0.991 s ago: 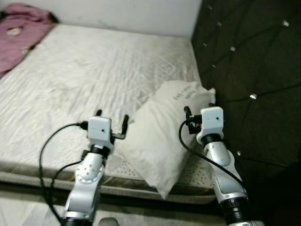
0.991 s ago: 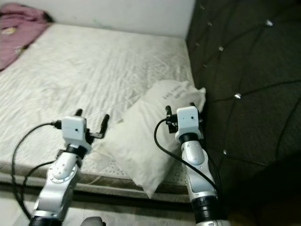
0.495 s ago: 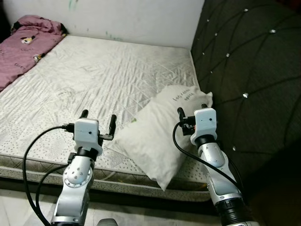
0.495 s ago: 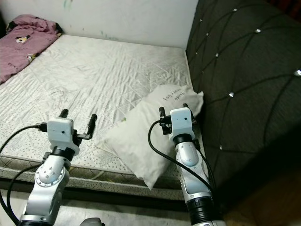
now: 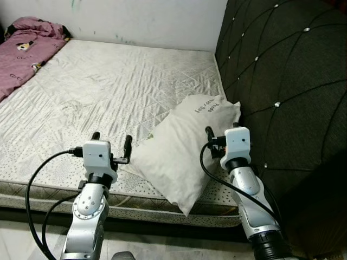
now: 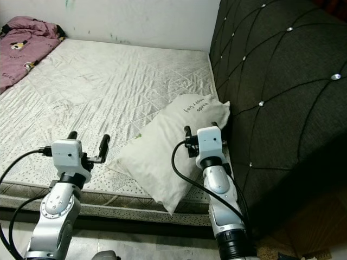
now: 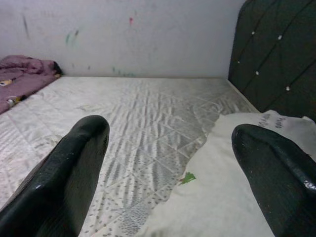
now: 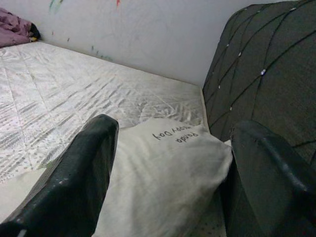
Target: Clean up the room
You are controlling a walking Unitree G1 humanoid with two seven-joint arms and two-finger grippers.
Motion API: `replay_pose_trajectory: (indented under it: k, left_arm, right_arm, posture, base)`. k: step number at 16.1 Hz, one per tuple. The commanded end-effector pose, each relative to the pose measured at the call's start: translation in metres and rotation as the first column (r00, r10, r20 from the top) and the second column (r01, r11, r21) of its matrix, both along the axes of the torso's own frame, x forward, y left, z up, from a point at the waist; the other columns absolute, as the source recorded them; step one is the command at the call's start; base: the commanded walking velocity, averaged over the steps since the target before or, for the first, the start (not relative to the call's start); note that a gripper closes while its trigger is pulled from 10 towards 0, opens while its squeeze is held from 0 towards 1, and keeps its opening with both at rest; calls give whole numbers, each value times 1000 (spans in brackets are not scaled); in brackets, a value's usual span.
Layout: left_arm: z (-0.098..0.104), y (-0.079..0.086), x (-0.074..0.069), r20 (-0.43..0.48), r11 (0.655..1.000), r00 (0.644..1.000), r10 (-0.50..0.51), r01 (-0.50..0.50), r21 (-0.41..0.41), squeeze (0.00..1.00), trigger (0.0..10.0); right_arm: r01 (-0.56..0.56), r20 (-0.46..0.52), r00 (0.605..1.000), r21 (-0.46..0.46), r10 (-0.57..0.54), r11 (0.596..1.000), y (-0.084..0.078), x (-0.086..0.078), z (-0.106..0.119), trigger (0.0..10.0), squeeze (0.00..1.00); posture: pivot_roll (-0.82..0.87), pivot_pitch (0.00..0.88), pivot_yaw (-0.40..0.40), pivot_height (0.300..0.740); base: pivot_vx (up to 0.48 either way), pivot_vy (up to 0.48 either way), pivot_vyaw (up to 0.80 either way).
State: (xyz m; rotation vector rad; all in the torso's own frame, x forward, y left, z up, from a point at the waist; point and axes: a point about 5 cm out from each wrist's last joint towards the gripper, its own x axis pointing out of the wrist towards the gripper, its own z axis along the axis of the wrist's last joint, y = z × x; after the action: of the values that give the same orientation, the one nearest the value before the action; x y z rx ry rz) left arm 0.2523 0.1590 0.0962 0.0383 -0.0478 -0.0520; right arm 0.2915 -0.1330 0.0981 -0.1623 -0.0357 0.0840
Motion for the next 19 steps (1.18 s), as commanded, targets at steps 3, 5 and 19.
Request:
replay_pose_trajectory:
  k: [3,5,19]
  left_arm:
    - [3,-4,0,2,1000,1000,-23,23,-13,0,10000]
    - [3,-5,1,1,999,999,-33,33,-17,0,10000]
    - [2,-10,2,-6,998,999,-45,45,-32,0,10000]
  right_arm:
    - [6,6,1000,5,-6,1000,-2,0,3,10000,0]
    - [4,7,1000,5,-4,1000,-1,1,3,10000,0]
    - [9,9,1000,7,-9,1000,-2,2,4,10000,0]
  posture:
    - [78,0,-21,740]
    - [78,0,-24,740]
    - [77,0,-23,740]
  base:
    - [313,0,0]
    - [322,0,0]
    - [89,0,0]
